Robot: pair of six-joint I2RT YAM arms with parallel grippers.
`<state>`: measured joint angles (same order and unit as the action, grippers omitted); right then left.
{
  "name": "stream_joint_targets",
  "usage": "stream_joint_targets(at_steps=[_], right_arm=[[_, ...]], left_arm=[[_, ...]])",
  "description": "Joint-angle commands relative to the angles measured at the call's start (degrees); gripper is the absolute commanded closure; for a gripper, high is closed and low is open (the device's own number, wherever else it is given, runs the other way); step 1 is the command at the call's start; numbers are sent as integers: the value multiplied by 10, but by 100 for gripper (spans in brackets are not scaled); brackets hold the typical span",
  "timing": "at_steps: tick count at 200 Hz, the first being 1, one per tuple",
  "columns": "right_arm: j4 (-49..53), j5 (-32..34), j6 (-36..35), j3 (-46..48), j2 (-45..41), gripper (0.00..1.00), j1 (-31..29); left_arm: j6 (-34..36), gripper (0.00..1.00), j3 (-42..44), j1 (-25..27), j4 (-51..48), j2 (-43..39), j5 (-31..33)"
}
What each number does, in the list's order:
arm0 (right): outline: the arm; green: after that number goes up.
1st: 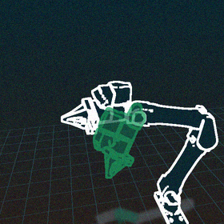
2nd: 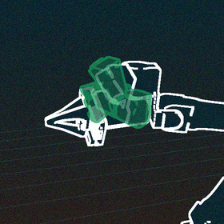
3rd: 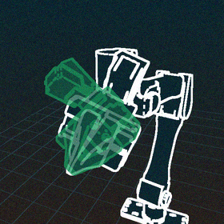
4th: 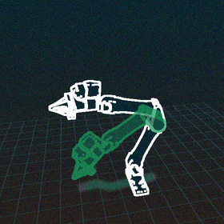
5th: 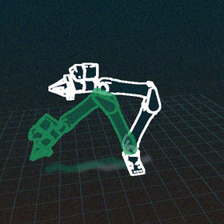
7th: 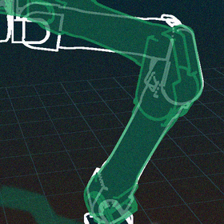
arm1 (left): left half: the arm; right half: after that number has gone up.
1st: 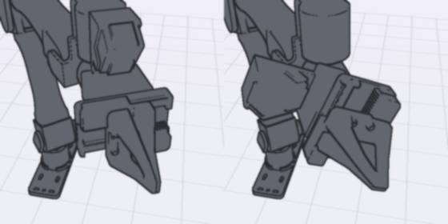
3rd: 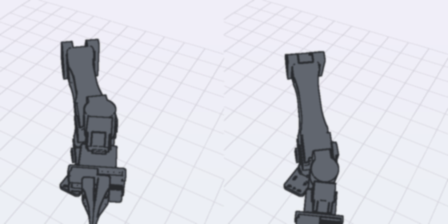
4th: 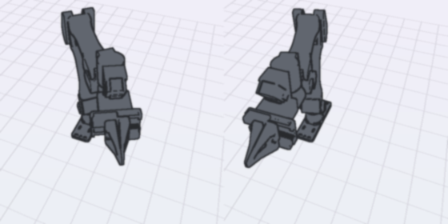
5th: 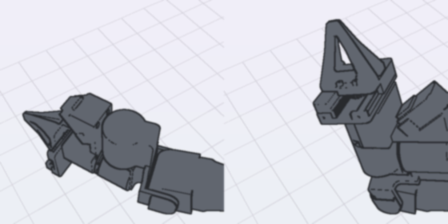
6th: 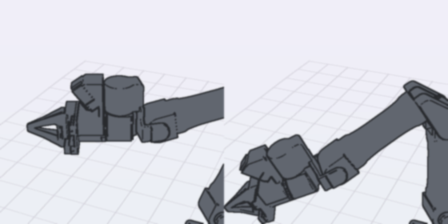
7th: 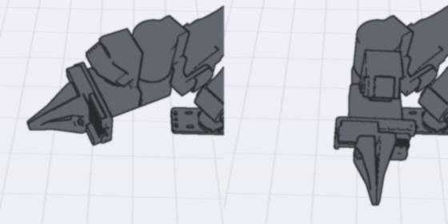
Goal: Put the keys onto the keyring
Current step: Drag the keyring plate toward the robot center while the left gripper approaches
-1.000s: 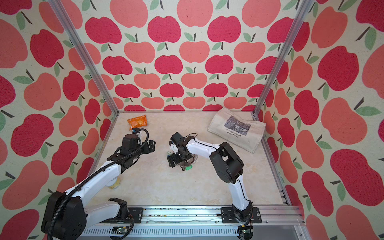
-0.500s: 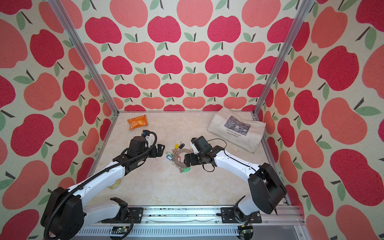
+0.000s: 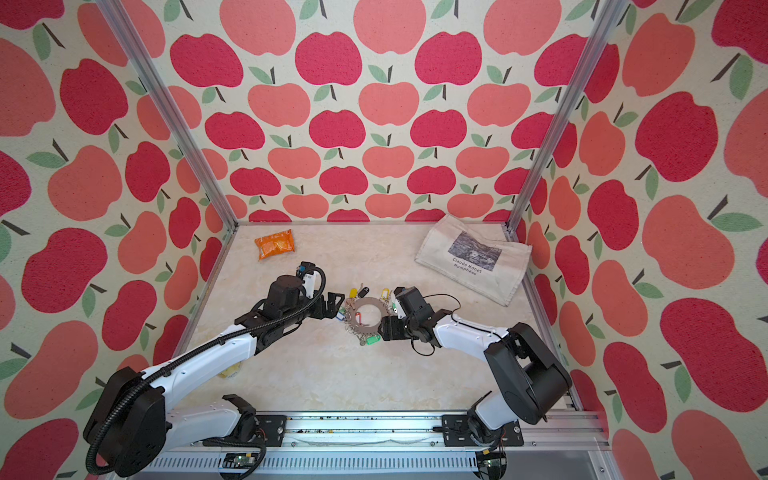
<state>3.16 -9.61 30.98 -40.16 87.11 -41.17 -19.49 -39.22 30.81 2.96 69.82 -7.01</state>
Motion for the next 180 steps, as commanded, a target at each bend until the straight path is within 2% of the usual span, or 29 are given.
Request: stream_joint_targets(at_steps=[1, 45, 88, 180], right_arm=[[-28, -24, 0, -1, 26, 27, 6], [-49, -48, 8, 3, 47, 30, 15], [-69, -74, 16, 8, 64, 38, 18], [-63, -74, 5, 22, 53, 49, 20]], left_arm=[[2, 1, 6, 3, 3, 3, -9], [0, 1, -3, 2, -14, 10, -8], [1, 1, -12, 3, -14, 28, -14], [-14, 1, -6, 3, -3, 29, -12]])
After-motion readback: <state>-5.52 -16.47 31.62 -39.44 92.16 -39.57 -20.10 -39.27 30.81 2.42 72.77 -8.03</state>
